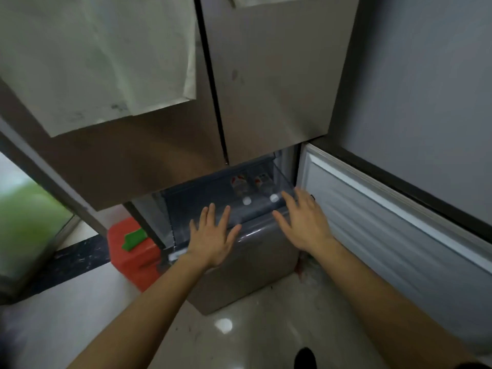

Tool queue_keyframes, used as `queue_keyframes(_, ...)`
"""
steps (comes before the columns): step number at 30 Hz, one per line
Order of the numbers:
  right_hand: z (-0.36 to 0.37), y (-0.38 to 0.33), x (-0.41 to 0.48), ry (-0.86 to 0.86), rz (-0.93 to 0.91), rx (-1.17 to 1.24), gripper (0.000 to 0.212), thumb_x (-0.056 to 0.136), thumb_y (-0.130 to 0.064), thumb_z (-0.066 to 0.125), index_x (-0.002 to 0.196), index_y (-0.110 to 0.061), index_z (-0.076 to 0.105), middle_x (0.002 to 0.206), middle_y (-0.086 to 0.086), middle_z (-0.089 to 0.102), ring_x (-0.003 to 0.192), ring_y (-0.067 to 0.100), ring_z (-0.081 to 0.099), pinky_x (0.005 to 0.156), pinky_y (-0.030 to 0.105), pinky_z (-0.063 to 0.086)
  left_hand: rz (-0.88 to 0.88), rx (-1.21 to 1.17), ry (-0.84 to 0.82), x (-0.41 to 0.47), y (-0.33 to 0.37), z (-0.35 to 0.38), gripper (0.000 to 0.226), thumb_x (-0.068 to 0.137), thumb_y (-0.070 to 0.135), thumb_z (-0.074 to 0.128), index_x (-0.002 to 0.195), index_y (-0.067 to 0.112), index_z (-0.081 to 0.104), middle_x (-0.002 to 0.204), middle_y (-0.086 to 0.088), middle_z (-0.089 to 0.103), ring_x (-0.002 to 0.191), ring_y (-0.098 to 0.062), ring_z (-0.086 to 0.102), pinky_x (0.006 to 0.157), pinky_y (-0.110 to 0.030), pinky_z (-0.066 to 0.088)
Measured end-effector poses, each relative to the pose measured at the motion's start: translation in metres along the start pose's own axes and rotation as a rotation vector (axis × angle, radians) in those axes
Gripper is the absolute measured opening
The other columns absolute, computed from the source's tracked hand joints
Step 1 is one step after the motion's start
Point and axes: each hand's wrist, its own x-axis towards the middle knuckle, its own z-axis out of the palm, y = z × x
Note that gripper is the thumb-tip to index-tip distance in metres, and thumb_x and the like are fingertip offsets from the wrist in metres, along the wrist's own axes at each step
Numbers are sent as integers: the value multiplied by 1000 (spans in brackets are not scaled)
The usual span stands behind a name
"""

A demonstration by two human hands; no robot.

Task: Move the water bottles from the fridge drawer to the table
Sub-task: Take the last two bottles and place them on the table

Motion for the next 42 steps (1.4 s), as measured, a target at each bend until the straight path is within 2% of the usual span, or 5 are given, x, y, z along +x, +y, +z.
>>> queue_keyframes(6,23,35,90,-251,-46,-25,60,103,-55,31,149,-18,39,149,18,41,139,33,35,106,46,40,-87,-158,-97,68,29,20,64,101,57,17,157,28,12,164,-12,14,151,-28,9,120,-52,17)
queue_keyframes(15,81,56,174,-610,6,10,63,95,-52,51,151,-25,36,153,17,37,133,37,45,106,47,43,-121,-229,-401,179,32,57,64,102,56,22,158,30,5,165,-16,4,152,-34,2,121,-52,13)
queue_keyframes(25,130,48,215,-821,107,-112,75,96,-31,53,158,-37,11,167,7,-5,146,42,25,115,52,34,-179,-239,-418,239,32,93,59,103,47,30,157,37,7,165,-13,4,150,-37,11,119,-53,22)
queue_keyframes(30,125,45,214,-887,65,-130,77,91,-21,59,158,-26,21,163,13,19,141,37,37,111,44,41,-141,-290,-359,238,21,90,43,101,36,41,144,33,45,147,-12,49,129,-35,49,107,-40,42)
queue_keyframes(42,107,32,202,-1053,38,-40,69,94,-18,62,155,-16,30,157,13,33,137,34,41,110,44,41,-113,-212,-460,203,19,83,45,102,41,41,147,39,39,153,-9,41,134,-33,45,107,-40,39)
